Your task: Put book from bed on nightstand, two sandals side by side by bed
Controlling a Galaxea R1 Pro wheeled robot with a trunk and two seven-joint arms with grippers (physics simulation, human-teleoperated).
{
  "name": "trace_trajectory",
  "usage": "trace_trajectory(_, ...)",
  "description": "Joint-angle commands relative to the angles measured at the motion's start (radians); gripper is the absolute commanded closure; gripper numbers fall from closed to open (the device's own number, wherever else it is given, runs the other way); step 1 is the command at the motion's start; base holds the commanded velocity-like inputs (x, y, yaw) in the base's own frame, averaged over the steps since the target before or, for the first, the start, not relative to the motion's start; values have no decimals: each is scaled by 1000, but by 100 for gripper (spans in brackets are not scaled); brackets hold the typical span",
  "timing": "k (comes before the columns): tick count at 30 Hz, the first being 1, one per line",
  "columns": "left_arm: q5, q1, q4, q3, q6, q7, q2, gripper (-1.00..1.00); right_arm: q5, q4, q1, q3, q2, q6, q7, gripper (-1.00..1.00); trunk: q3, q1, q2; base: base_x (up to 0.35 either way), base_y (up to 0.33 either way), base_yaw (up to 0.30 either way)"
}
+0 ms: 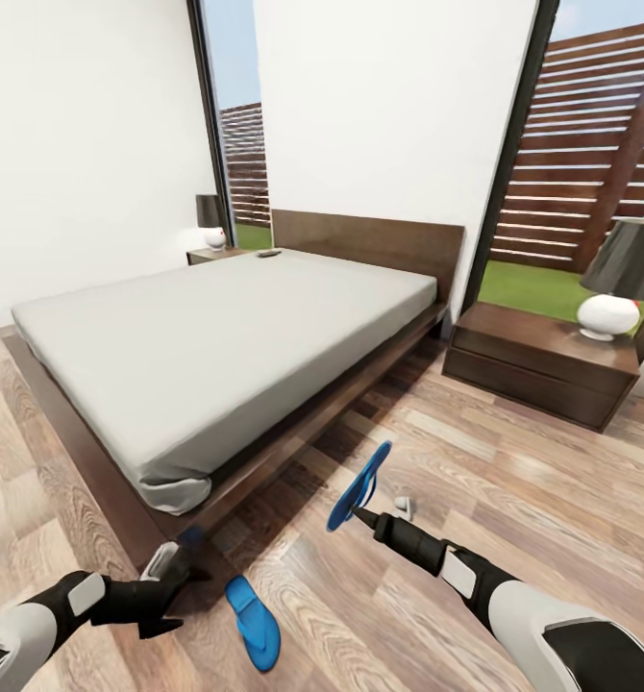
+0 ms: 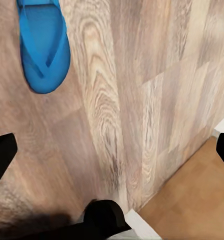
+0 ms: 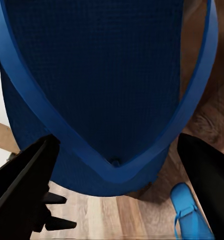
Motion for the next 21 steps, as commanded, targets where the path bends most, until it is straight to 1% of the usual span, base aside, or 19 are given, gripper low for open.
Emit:
trace_trajectory(1, 7, 7, 0, -4, 5, -4, 4, -100, -11, 5, -1, 8, 0, 1, -1, 100, -1, 0, 0, 0, 0, 162)
trace_trajectory(4, 4, 27, 2, -4, 6, -4, 21, -100, -11, 19, -1, 8, 0, 1, -19, 100, -1, 0, 0, 0, 0, 162)
trace_trajectory(6, 3, 50, 2, -5, 7, -4, 41, -100, -12, 26, -1, 9, 0, 1, -41, 100, -1, 0, 0, 0, 0, 161)
trace_trajectory(10, 2, 78, 2, -5, 7, -4, 71, -100, -13, 34, -1, 9, 0, 1, -67, 100, -1, 0, 0, 0, 0, 161)
trace_trajectory(13, 2, 86, 2, -5, 6, -4, 88, -100, -14, 48, -1, 9, 1, 1, -82, 100, -1, 0, 0, 0, 0, 159)
trace_trajectory(15, 2, 89, 3, -5, 6, -3, 104, -100, -14, 62, -1, 11, 1, 1, -99, 100, -1, 0, 0, 0, 0, 156)
trace_trajectory(16, 2, 90, 3, -5, 6, -3, 116, -100, -13, 73, -1, 12, 1, 0, -117, 100, -1, 0, 0, 0, 0, 154)
trace_trajectory(17, 2, 91, 3, -5, 6, -3, 121, -100, -13, 79, -1, 12, 1, 1, -128, 100, -1, 0, 0, 0, 0, 154)
trace_trajectory(19, 2, 92, 3, -5, 6, -4, 132, -100, -12, 90, -1, 13, 6, 1, -164, 100, -1, 0, 0, 0, 0, 153)
trace_trajectory(21, 4, 92, 4, -5, 6, -5, 142, -100, -10, 96, -2, 12, 35, 0, -217, 100, -1, 0, 0, 0, 0, 152)
